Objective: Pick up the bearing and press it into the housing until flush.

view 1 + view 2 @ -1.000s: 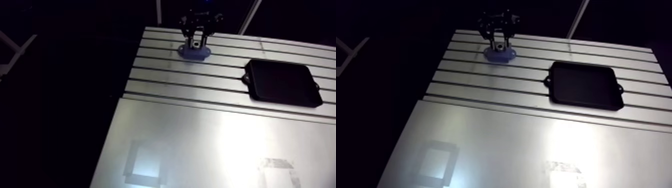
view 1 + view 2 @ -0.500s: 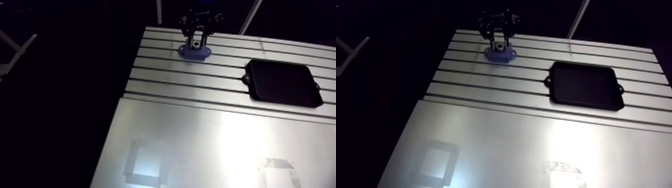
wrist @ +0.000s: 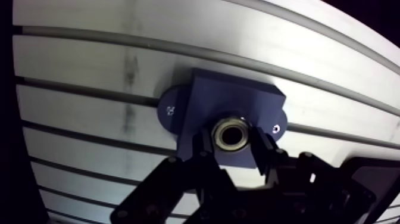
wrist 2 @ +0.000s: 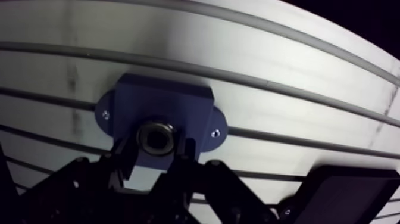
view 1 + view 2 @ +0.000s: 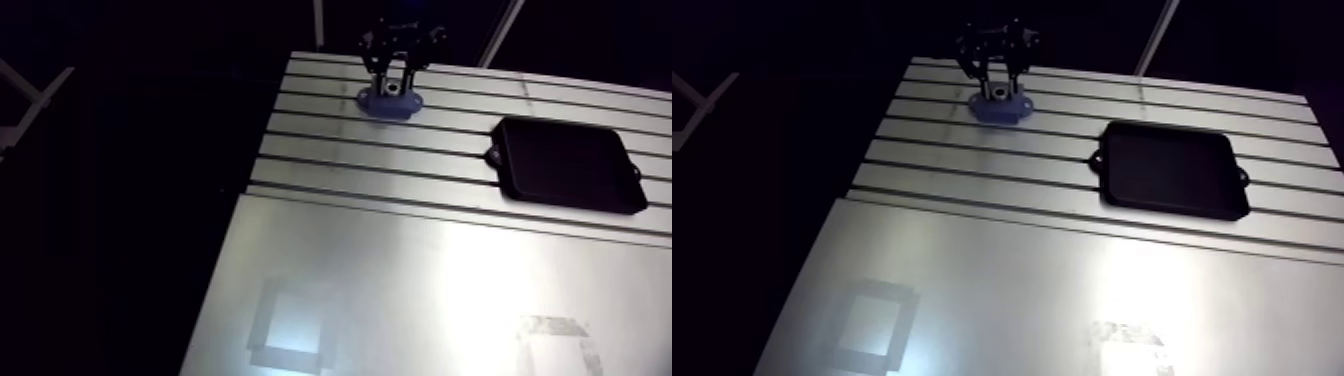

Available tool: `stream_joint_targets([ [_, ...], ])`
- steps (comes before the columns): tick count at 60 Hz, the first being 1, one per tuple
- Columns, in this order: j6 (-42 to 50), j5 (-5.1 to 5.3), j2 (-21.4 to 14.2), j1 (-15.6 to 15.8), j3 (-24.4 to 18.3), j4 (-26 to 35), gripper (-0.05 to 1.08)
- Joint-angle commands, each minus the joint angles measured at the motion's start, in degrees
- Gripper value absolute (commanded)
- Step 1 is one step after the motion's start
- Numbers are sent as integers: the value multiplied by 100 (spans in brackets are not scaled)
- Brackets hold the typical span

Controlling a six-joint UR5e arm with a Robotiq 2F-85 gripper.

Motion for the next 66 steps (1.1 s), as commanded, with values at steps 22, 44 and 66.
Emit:
stream_joint_targets([
  [22, -4, 0, -48, -34, -7, -8, 1],
  [44, 41, 47, -480, -53, -221, 243, 0],
  [66, 600, 306, -628, -206, -457, 1105, 108],
])
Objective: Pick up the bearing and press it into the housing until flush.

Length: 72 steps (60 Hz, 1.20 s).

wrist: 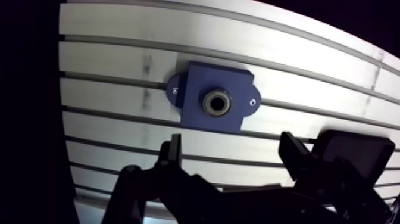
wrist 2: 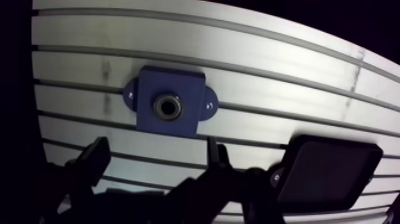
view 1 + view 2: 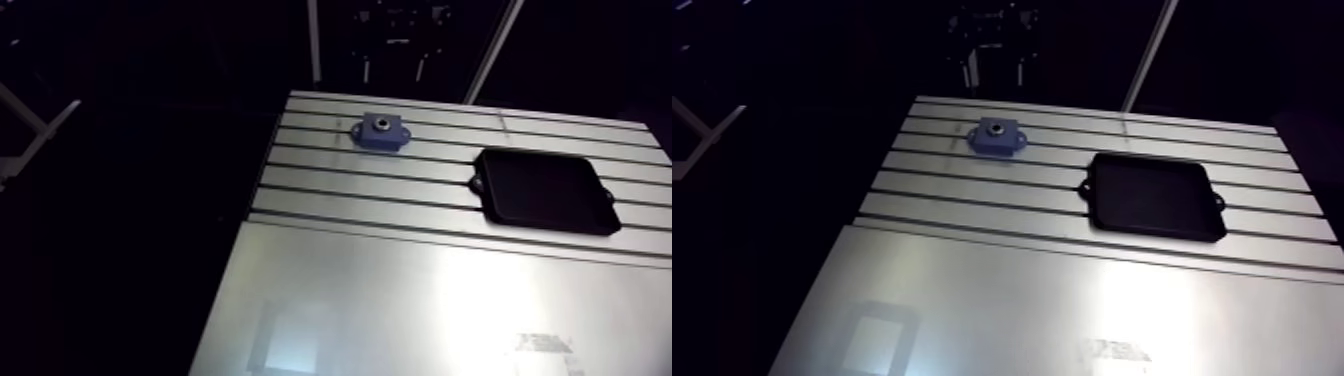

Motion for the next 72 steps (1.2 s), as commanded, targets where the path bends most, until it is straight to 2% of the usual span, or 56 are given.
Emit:
stream_joint_targets([
  [1, 369, 114, -14, -125, -67, 349, 108],
  [16, 458, 117, 41, -130, -22, 294, 108],
  [58, 522, 125, 413, -76, 151, -355, 108],
  [61, 521, 164, 413, -76, 162, -385, 108],
  [72, 513, 169, 422, -77, 189, -393, 108],
])
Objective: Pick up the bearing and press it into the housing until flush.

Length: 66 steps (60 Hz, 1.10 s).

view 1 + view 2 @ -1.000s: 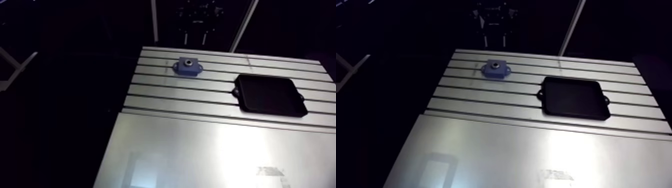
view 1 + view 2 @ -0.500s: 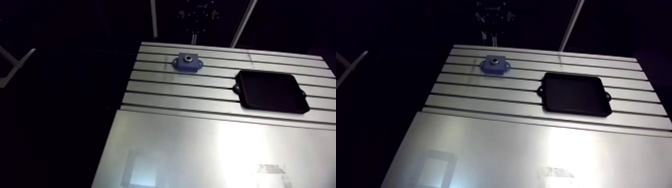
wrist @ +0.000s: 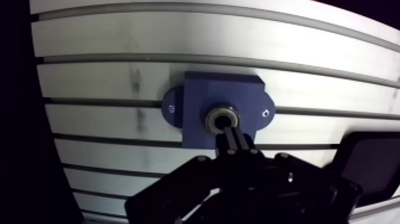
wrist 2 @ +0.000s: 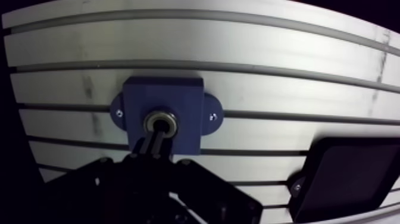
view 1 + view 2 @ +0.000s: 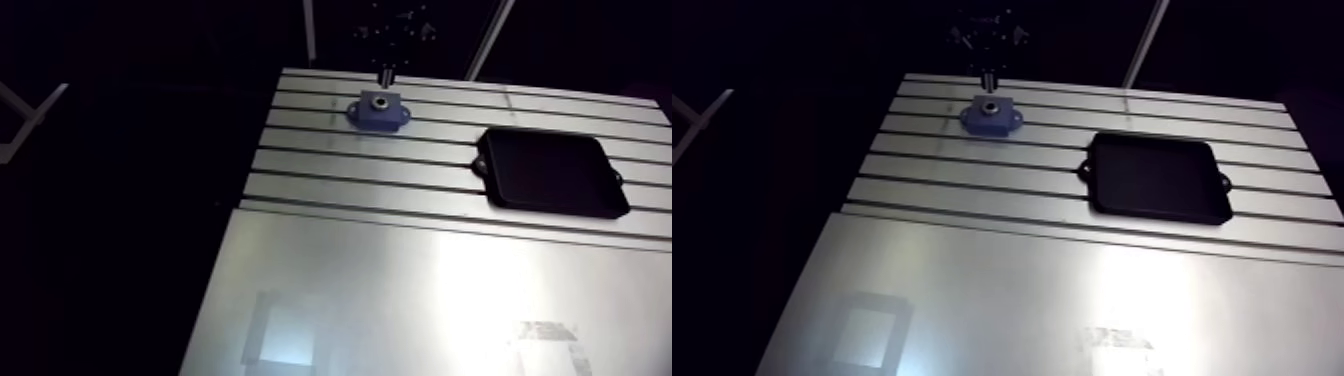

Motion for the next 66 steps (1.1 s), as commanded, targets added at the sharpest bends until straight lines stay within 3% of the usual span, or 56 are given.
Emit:
stream_joint_targets([
  [1, -7, 20, 22, 2, 43, -53, 108],
  [66, -51, 46, 99, 2, 166, -204, 108],
])
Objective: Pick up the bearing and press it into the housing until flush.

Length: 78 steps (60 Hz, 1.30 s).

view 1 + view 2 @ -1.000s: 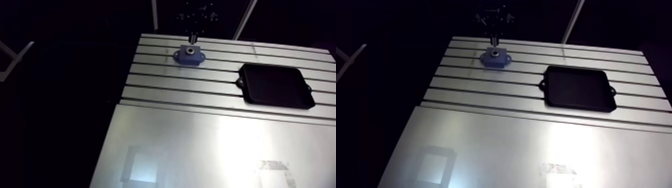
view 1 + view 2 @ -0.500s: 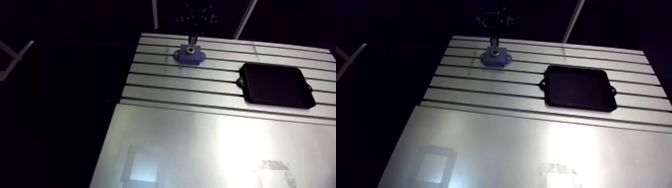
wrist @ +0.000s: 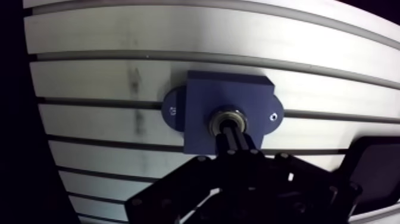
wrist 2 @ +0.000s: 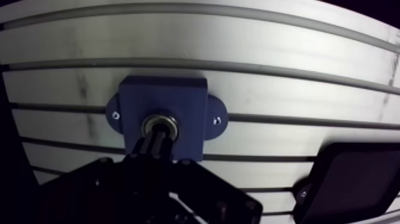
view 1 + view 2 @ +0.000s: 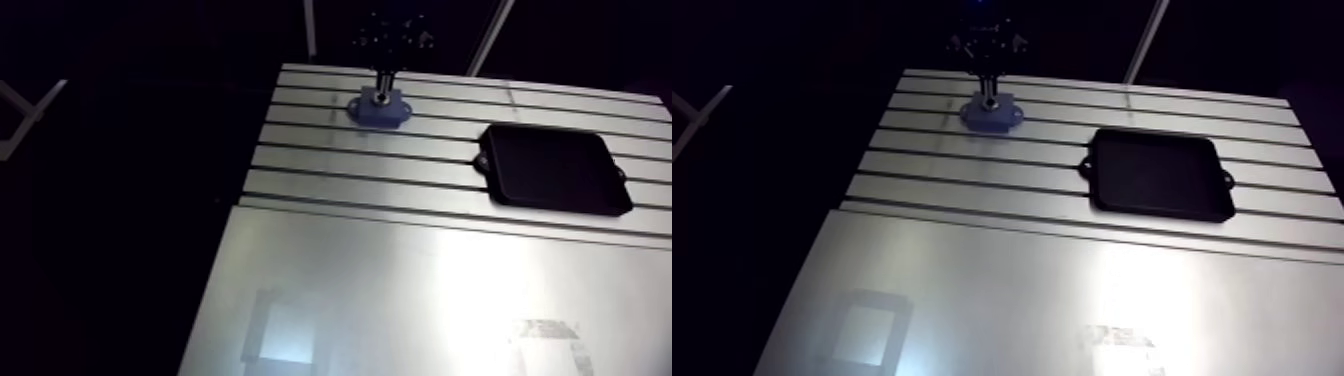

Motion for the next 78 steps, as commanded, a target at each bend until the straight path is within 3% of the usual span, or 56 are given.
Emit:
stream_joint_targets([
  [1, 0, 4, 29, -3, 8, -6, 108],
  [78, -18, 20, 99, -3, 52, -191, 108],
])
